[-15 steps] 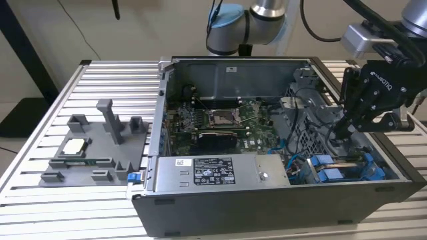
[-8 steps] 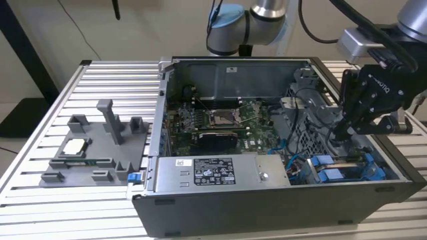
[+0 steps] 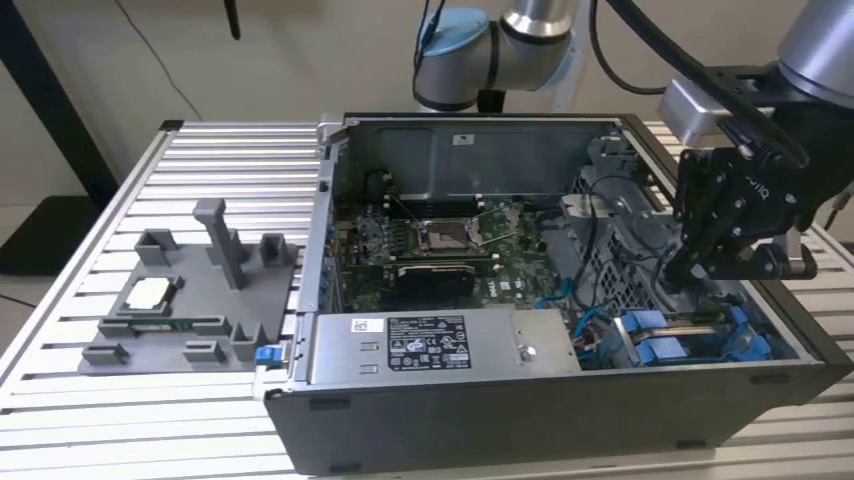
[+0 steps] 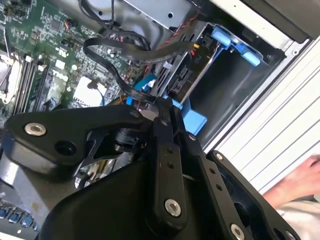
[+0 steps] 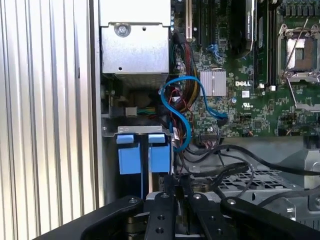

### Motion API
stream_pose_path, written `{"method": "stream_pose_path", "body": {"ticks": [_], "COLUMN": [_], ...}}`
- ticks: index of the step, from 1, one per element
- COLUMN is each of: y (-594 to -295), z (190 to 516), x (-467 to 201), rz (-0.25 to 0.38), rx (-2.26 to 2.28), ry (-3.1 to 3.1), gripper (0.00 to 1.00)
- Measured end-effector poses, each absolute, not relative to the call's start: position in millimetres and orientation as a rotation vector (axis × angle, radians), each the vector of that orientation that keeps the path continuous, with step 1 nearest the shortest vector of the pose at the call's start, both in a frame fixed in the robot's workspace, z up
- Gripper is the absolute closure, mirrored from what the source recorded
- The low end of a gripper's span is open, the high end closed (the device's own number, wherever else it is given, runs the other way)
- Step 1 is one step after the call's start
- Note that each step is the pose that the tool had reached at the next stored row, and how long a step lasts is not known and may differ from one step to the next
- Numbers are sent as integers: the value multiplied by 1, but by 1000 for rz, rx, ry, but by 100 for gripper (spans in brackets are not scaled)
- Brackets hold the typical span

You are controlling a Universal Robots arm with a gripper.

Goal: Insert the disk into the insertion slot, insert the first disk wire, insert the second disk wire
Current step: 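Insert the second disk wire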

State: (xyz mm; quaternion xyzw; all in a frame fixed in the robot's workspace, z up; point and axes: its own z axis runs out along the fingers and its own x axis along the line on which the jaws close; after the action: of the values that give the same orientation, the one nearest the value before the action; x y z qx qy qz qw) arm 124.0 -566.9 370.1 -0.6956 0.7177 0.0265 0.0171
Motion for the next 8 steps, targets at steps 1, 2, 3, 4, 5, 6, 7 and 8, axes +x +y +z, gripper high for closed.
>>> {"method": "stream_pose_path", "body": {"ticks": [1,2,3,4,5,6,7,8], "y": [-567,-568,-569,-571,-572,-573,-573,-574], "z": [369,368,367,365,364,363,362,361], "x": [124,124,124,124,124,124,124,125], "rz": [78,74,71,70,69,68,66,62], "rx": [-2160,-2158,-2157,-2156,-2155,-2155,-2154,-2153], "ry": [2228,2226,2225,2224,2223,2222,2221,2219], "gripper": [84,84,84,84,84,84,84,84]}}
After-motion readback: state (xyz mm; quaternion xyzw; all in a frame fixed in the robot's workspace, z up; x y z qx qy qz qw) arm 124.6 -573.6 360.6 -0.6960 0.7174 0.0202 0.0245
